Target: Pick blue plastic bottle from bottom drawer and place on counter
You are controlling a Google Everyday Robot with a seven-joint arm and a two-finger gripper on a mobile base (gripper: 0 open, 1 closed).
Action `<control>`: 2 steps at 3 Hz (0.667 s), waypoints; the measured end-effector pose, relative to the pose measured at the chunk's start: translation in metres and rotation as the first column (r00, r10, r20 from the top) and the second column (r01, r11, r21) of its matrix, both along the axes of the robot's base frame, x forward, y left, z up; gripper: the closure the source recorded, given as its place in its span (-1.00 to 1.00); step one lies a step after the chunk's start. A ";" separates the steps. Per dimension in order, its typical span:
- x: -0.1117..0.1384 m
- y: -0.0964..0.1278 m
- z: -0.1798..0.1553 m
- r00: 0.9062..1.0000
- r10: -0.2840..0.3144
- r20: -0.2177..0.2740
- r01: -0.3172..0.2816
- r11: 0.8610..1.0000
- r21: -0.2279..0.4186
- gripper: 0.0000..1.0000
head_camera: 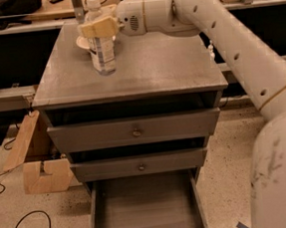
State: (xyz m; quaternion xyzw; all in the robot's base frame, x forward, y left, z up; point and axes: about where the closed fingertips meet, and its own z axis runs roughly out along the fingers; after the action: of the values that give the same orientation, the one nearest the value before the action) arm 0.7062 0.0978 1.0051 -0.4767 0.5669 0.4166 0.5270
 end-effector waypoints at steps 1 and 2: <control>0.024 0.022 -0.038 1.000 -0.010 -0.011 0.010 1.000 -0.015 1.00; 0.036 0.028 -0.070 1.000 -0.027 -0.004 0.027 0.999 -0.026 1.00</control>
Offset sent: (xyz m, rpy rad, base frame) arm 0.0535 0.0269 -0.1119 -0.0416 -0.0091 -0.0597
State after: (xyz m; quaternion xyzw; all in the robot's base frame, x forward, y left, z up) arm 0.7425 0.1254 0.9346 -0.4747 0.5799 0.4032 0.5252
